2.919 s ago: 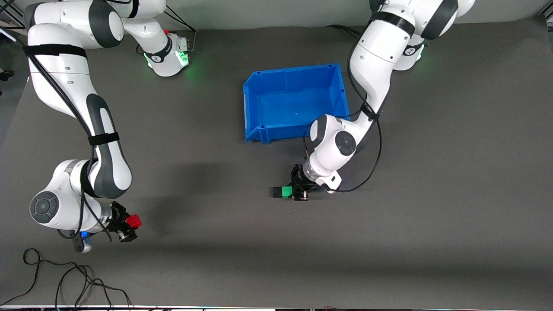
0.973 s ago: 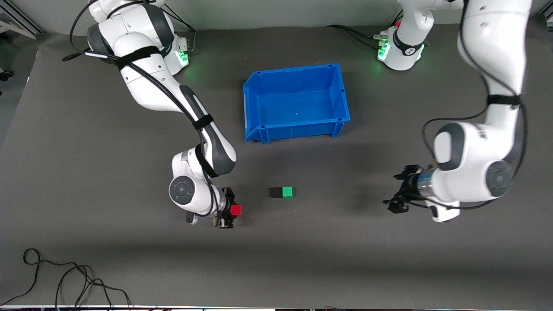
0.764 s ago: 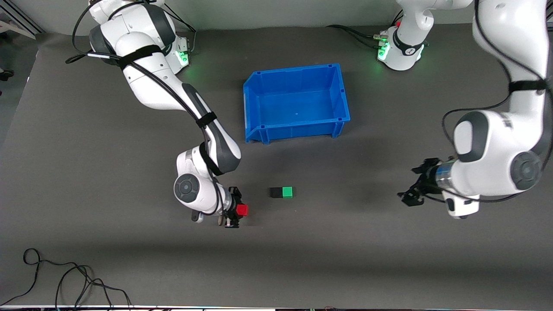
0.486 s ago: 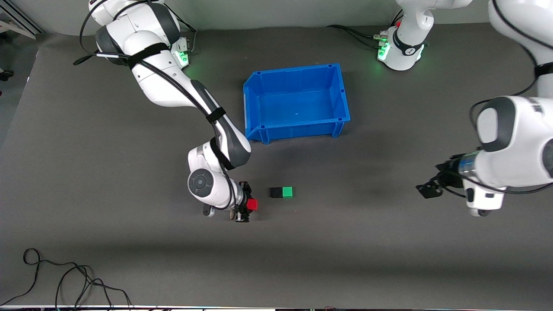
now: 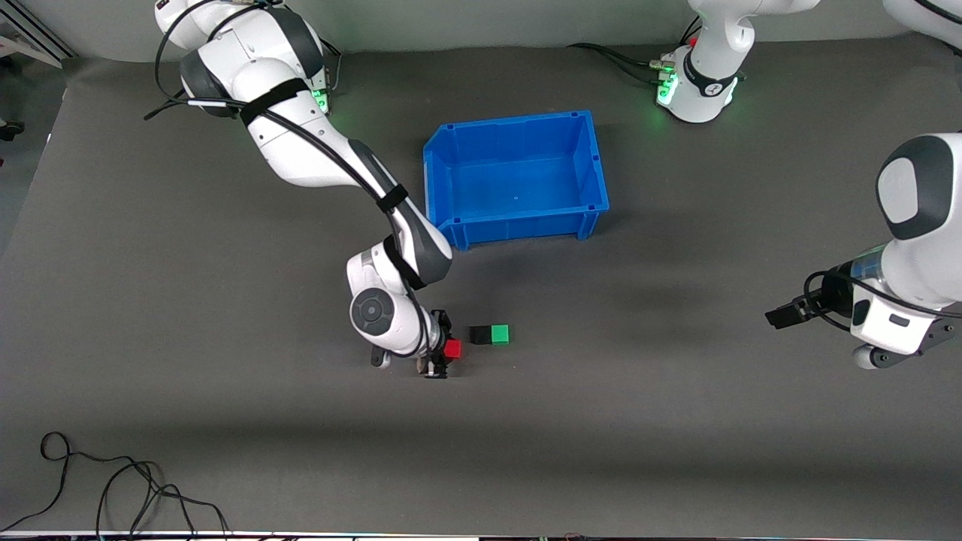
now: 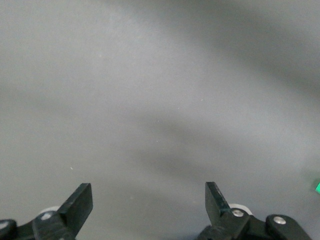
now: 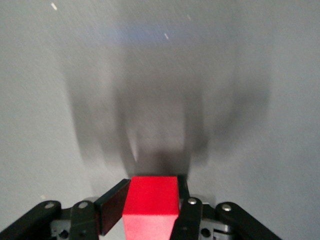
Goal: Attach green and red cubes to black cube
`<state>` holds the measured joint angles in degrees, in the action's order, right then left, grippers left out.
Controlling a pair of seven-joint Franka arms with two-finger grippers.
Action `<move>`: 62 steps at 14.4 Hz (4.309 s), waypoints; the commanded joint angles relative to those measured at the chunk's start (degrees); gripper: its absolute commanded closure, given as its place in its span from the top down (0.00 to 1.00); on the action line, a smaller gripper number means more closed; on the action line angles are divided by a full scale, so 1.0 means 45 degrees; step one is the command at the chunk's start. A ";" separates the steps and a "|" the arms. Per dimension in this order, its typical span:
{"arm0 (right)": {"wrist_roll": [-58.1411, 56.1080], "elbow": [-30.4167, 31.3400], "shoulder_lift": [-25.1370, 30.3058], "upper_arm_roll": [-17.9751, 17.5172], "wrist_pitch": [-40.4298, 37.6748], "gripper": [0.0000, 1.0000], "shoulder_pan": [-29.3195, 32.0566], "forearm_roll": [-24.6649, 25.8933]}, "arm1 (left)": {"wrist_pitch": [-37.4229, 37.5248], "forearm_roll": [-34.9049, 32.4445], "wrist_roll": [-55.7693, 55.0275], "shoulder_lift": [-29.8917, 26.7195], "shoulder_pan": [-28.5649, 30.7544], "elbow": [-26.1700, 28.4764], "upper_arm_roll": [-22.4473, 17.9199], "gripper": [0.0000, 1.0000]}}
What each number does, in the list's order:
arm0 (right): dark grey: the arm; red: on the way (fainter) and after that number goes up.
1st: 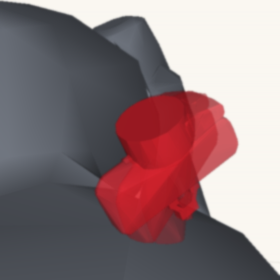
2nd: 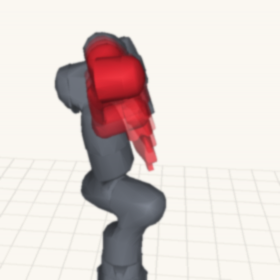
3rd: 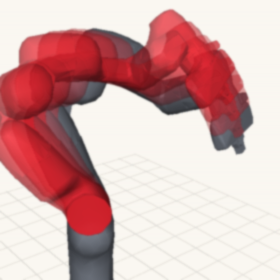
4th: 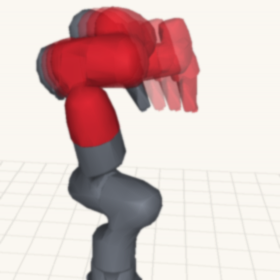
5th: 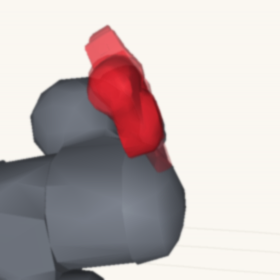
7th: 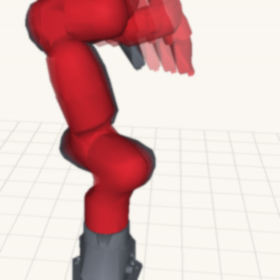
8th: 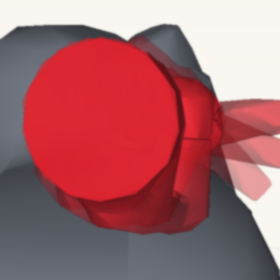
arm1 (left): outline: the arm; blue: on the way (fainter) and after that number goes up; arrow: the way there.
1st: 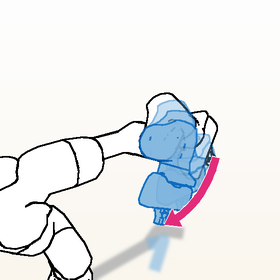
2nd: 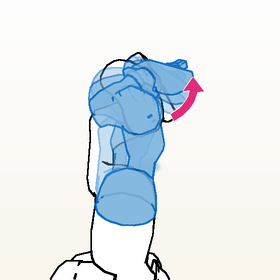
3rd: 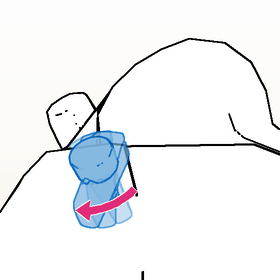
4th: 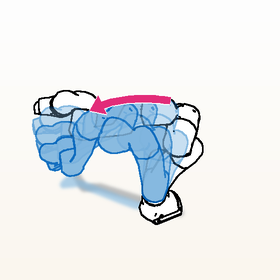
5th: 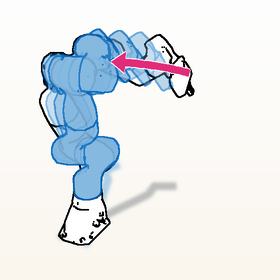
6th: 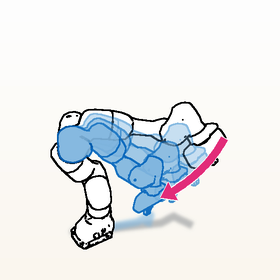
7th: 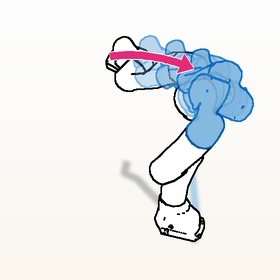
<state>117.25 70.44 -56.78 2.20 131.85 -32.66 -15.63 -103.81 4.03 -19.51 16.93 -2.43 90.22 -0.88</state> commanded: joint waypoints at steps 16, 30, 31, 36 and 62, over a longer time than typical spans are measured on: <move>-0.0193 -0.0361 -0.0117 0.0214 0.0232 1.00 -0.0360 0.0209 | 0.3534 -0.0212 0.3593 -0.3607 -0.0182 0.0362 0.0177 1.00; -0.7687 -0.1103 0.3629 0.0234 -0.6266 1.00 0.3406 0.2967 | 0.4456 -0.0680 0.4079 -0.3313 -0.0221 -0.0558 0.0451 1.00; -0.8526 -0.1103 0.4117 0.0234 -0.6775 1.00 0.3836 0.2792 | 0.4630 -0.0680 0.4372 -0.3352 -0.0202 -0.0558 0.0450 1.00; -1.1715 -0.1103 0.5410 0.0331 -0.7794 1.00 0.5108 0.2224 | 0.4729 -0.0875 0.4726 -0.3372 -0.0046 -0.0538 0.0334 1.00; -2.5703 0.2814 1.1304 0.0195 -0.9421 1.00 0.8449 0.1051 | 0.4612 -0.1110 0.4726 -0.3294 -0.0182 -0.0831 0.0431 1.00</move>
<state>3.14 71.03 -14.83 4.01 84.83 4.32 -10.13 -83.88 0.20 0.99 1.68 -2.72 87.99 1.06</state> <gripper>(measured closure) 0.000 0.000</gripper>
